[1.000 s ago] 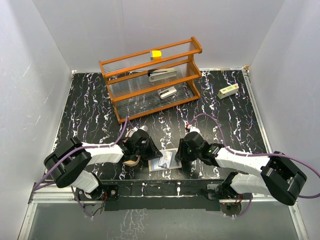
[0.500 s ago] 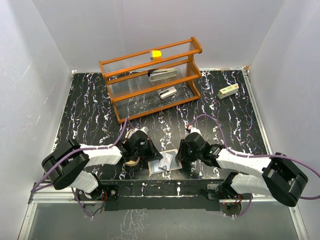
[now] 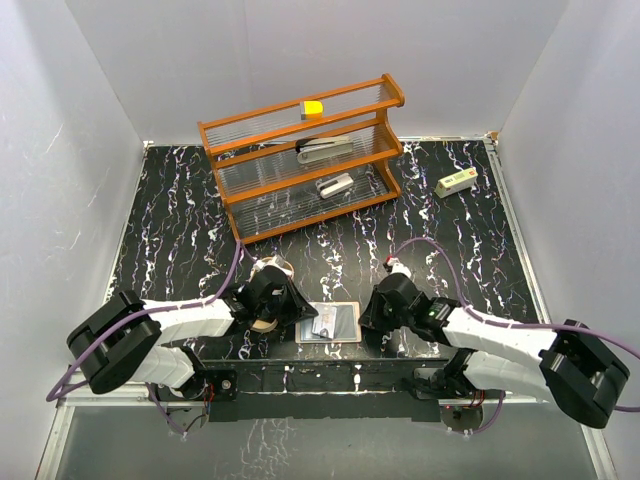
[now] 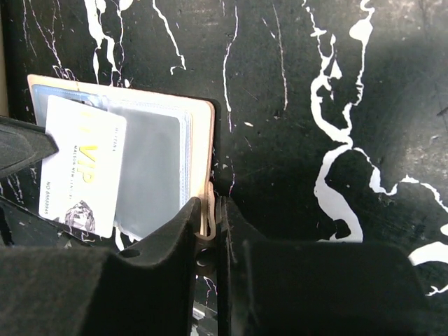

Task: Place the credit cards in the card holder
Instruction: Insert the credit card into the card holder.

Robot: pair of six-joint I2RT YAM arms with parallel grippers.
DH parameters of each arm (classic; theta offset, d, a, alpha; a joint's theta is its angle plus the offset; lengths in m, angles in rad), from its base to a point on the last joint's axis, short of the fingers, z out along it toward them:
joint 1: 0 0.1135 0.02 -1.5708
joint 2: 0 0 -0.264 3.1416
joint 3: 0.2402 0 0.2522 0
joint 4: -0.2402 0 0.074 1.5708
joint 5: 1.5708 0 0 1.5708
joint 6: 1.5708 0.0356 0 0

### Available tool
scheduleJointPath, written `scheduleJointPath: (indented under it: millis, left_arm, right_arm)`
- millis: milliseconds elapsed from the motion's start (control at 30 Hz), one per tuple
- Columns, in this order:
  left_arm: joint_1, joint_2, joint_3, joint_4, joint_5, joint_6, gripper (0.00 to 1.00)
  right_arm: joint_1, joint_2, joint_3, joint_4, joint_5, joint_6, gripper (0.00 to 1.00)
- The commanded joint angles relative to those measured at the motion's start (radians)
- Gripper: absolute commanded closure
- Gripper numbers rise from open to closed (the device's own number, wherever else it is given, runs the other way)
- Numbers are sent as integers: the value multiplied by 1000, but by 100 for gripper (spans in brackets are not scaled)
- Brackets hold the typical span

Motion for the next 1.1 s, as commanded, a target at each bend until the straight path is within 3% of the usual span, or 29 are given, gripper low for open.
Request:
scheduleJointPath:
  millis: [0,533,667,867,1067]
  left_arm:
    - [-6,-16,11,-28,-74,-5,100]
    - [-26,2,-17,84,-136,37,100]
    - [-39,72,-15,143,-124,48,100]
    - [-53,60,-25,110,-185,94,100]
    - [-52,-36,16,-80,-304,216,100]
  right_arm:
    - [3,-55,-66,85,15,86,100]
    - [3,-135,-169,220,6,241,100]
    - [3,-164,-197,237,9,275,100]
    - [3,-199,-192,224,29,275,100]
    - [4,-160,-179,238,18,269,100]
